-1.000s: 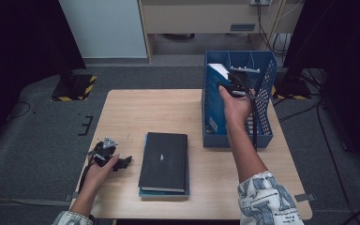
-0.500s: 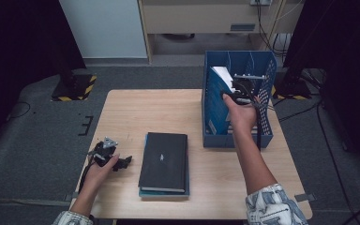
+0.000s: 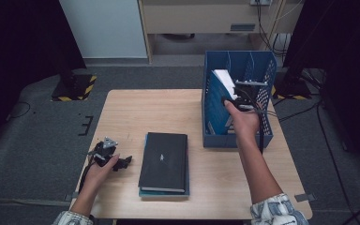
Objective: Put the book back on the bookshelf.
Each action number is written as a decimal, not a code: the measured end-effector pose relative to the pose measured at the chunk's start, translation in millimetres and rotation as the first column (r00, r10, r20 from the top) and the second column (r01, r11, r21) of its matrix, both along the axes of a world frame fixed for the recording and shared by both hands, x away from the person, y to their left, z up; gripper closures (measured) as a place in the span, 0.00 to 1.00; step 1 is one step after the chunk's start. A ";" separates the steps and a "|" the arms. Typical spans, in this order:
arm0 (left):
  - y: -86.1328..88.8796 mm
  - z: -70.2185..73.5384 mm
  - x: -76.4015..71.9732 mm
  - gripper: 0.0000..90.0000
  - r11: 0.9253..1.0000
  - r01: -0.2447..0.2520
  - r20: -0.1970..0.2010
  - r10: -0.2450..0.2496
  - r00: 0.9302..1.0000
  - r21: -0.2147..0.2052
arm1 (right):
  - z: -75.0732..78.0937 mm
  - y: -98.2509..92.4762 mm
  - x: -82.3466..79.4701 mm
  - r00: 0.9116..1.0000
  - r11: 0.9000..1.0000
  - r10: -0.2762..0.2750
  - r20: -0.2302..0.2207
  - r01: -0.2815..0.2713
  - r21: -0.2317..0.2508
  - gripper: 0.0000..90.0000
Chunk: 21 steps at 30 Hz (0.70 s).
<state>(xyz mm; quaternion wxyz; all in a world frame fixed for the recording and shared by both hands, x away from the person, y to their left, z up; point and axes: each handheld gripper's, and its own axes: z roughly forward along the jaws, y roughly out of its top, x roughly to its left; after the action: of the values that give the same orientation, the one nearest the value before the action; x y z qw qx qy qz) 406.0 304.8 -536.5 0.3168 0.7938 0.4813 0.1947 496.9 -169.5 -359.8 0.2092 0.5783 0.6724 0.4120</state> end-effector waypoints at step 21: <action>-0.1 0.0 -0.2 0.00 1.000 -0.001 0.001 0.001 1.000 0.000 | 7.4 1.7 -2.4 1.000 0.999 0.025 0.011 -0.025 0.020 0.57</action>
<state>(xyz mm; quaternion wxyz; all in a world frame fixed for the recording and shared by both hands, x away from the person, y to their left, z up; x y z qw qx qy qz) 405.8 304.7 -536.5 0.3168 0.7936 0.4814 0.1951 494.5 -167.8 -352.5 0.2019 0.5697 0.6742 0.4245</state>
